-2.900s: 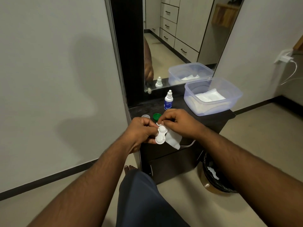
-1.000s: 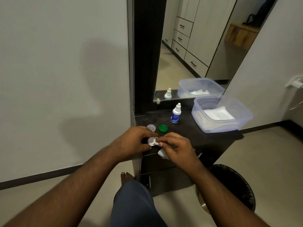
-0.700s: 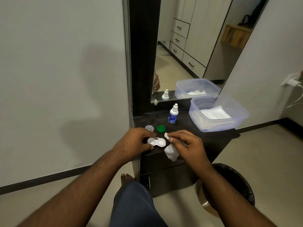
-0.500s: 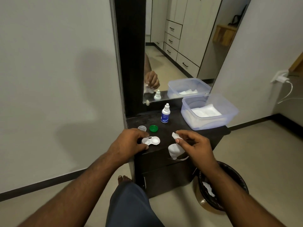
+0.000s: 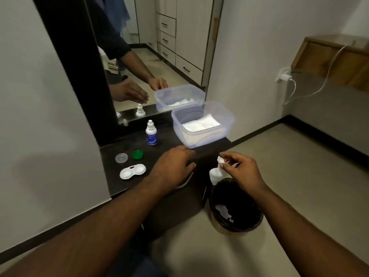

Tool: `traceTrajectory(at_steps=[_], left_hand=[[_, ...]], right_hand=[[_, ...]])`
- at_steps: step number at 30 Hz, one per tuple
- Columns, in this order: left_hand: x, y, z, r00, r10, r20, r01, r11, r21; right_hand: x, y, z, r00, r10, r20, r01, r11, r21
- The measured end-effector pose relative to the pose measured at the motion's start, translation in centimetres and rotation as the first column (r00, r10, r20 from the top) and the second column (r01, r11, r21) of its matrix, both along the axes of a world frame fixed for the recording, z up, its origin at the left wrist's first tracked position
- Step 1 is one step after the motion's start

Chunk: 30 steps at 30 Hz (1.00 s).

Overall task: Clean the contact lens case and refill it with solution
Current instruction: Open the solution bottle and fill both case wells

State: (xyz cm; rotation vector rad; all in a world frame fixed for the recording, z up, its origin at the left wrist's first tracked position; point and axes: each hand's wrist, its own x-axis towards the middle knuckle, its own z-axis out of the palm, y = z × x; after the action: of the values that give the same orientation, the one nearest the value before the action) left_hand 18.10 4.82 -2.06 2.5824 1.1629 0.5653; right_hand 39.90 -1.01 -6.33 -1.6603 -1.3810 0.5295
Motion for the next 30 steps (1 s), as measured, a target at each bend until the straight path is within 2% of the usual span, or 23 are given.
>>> traceTrajectory(at_steps=[5,15,20,26,30], left_hand=[[2.7,1.6,-1.8,0.998,-0.023,-0.066,0.025,0.999,0.027],[3.1,1.5,-3.2,1.000,0.025,0.016,-0.026,0.991,0.132],[3.2,1.2,-3.0,0.999,0.028,0.026,-0.031,0.994,0.109],[2.9,1.3,-2.7,0.999,0.043,0.017,-0.045,0.996,0.074],[2.8,1.8,-1.7,0.996,0.027,-0.084,-0.028,1.000,-0.010]], right_hand=[[4.8,-0.2,-2.1,0.994,-0.106,0.011,0.107,0.987,-0.116],[8.4,-0.7,-7.4,0.964,-0.262,0.042,0.265,0.942,-0.206],[7.1,-0.2,-6.9,0.976,-0.207,0.067,0.216,0.957,-0.195],[4.2,0.2,-3.3,0.986,-0.116,0.119,0.127,0.988,-0.090],[1.5,0.4,-0.1,0.989,-0.053,0.136,0.055,0.998,-0.013]])
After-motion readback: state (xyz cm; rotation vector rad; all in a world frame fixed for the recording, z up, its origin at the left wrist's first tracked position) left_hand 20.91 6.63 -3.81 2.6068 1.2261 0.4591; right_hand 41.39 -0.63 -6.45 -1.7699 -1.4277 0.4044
